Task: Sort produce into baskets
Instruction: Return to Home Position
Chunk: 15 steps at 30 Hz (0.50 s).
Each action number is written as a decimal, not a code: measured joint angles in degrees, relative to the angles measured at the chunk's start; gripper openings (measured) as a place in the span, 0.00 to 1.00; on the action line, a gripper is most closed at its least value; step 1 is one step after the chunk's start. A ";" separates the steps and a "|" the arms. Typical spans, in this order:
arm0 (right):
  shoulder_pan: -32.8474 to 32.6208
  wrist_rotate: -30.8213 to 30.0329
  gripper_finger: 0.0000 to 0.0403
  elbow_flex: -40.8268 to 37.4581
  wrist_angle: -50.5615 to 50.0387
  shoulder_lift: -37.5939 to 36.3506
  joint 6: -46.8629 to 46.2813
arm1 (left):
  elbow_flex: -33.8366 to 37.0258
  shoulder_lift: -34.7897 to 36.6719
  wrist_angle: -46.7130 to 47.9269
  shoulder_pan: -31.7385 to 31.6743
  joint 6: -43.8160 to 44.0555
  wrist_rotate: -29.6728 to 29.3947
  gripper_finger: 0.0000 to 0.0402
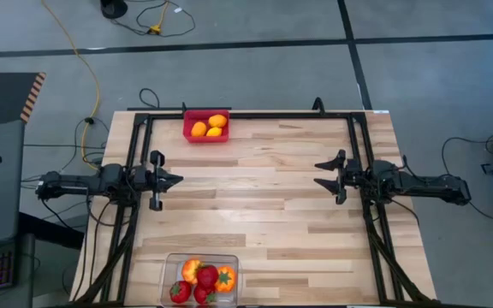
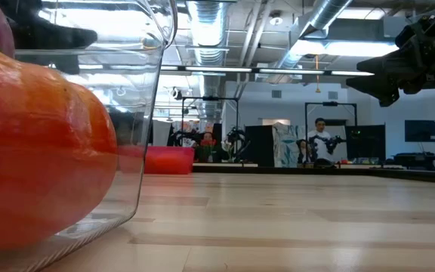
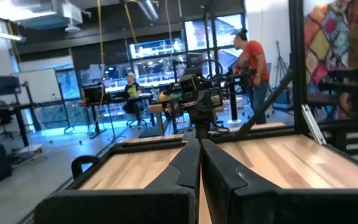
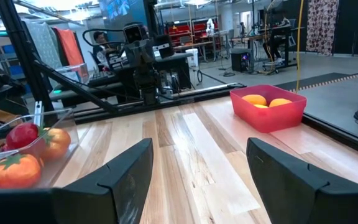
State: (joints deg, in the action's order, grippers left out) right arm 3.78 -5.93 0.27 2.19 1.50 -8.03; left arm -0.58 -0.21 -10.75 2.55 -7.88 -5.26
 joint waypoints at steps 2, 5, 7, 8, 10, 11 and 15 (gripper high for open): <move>-0.01 0.00 0.71 0.00 -0.01 0.00 0.00 | 0.02 0.00 0.06 0.00 -1.57 0.40 0.00; -0.01 0.00 0.71 0.01 -0.01 0.00 -0.01 | 0.02 0.00 0.28 0.00 -3.01 0.23 0.00; 0.00 0.00 0.71 0.00 0.00 -0.01 -0.02 | 0.04 0.00 1.56 0.00 -3.50 -0.76 0.00; -0.01 0.00 0.71 0.00 0.00 0.00 -0.01 | 0.04 0.00 2.51 -0.01 -3.53 -1.35 0.00; 0.01 0.00 0.71 0.00 0.01 0.00 0.00 | 0.04 0.00 4.53 -0.02 -3.54 -2.42 0.00; -0.01 0.00 0.71 0.02 -0.01 0.00 0.00 | 0.07 -0.01 5.38 -0.02 -3.54 -2.68 0.00; 0.00 0.00 0.71 0.00 0.01 0.00 -0.01 | 0.07 -0.02 5.21 -0.02 -5.15 -2.65 0.00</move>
State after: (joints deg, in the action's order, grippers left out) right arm 3.78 -5.93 0.27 2.20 1.50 -8.04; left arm -0.51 -0.23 -5.54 2.52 -13.03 -7.91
